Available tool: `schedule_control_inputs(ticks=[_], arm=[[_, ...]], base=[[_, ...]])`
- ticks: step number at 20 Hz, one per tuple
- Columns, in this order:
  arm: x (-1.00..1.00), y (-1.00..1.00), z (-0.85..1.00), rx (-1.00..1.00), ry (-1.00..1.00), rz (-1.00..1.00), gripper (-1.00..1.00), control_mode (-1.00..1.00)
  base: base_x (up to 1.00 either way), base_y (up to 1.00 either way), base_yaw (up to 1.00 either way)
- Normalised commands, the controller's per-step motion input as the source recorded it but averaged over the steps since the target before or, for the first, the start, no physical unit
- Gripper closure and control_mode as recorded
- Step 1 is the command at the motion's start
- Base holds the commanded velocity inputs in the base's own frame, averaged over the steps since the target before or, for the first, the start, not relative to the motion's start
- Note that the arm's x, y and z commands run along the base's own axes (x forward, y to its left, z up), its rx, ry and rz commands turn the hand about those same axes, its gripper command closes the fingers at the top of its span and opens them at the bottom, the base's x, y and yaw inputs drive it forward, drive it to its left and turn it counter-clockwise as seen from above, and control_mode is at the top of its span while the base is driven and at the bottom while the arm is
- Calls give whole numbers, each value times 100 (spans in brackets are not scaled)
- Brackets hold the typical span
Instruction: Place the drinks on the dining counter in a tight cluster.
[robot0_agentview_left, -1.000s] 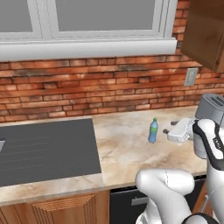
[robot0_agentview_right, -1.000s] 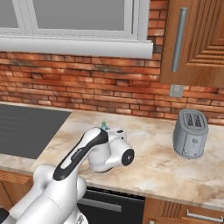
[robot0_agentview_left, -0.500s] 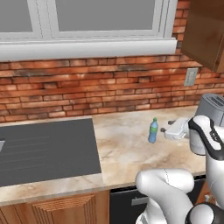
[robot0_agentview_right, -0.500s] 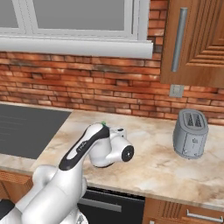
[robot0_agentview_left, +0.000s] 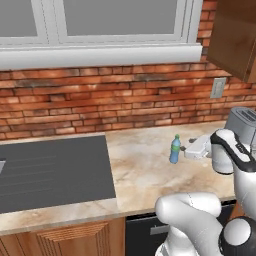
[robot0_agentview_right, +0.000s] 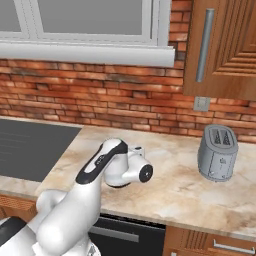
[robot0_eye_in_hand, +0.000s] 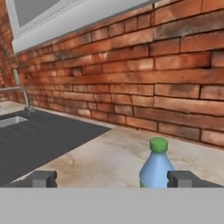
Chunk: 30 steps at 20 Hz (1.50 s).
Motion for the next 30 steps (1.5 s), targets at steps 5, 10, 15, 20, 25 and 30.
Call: schedule_control_inputs(ticks=[5,10,15,20,25,30], arm=[[14,0,-13,0,6,0,-100,-100],[14,0,-19,0,7,0,-100,-100],[19,-4,-13,1,2,1,-100,-100],[15,-3,-15,4,0,2,-100,-100],[8,-4,-14,4,0,3,-100,-100],[10,-5,-10,2,0,3,-100,-100]], base=[[0,0,0],[0,0,0],[0,0,0],[0,0,0],[0,0,0],[0,0,0]])
